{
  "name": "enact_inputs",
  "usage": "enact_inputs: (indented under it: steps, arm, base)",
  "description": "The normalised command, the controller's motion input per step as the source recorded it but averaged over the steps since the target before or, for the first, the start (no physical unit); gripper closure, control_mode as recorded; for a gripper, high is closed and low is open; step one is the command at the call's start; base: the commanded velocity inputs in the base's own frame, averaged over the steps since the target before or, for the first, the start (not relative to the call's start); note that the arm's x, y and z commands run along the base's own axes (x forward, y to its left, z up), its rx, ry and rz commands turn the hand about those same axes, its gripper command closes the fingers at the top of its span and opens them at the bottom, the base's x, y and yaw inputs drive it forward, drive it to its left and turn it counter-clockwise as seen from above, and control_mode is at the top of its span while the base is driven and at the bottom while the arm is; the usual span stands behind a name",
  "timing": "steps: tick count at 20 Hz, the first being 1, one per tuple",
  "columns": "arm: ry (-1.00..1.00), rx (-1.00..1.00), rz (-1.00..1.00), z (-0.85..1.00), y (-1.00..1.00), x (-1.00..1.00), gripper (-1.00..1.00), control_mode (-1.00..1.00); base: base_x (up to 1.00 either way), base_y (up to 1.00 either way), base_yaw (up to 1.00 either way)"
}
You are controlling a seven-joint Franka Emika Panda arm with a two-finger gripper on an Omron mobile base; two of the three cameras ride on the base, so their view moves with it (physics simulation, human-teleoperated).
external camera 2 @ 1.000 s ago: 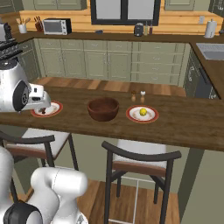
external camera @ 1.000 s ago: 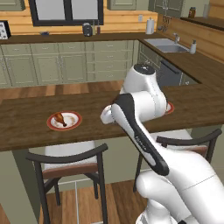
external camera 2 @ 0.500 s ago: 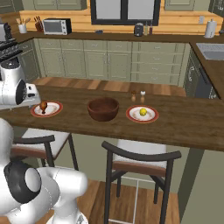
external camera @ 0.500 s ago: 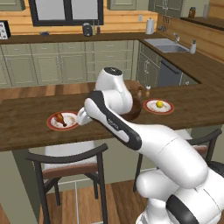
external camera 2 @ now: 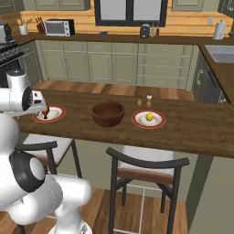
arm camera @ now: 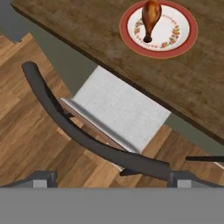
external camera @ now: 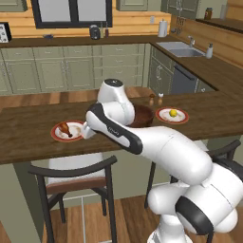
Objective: Pick the chicken drumstick and lemon from their plates and place them in the bowl. Then put the bowl in the fridge.
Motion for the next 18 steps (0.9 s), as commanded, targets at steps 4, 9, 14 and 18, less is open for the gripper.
enact_inputs:
  steps: [4, 9, 14, 18]
  arm:
    - [0.0, -0.02, 0.0, -0.26, 0.42, 0.28, -1.0, -1.0]
    - [0.0, 0.0, 0.0, -0.11, 0.08, 0.25, -1.0, -1.0]
    - [0.0, 0.0, -0.02, -0.02, -0.14, -0.02, -1.0, -1.0]
    - [0.0, 0.03, 0.0, -0.05, -0.6, -0.36, -1.0, -1.0]
  base:
    - [0.0, 0.0, 0.0]
    - [0.0, 0.0, 0.0]
    - [0.0, 0.0, 0.0]
    - [0.0, 0.0, 0.0]
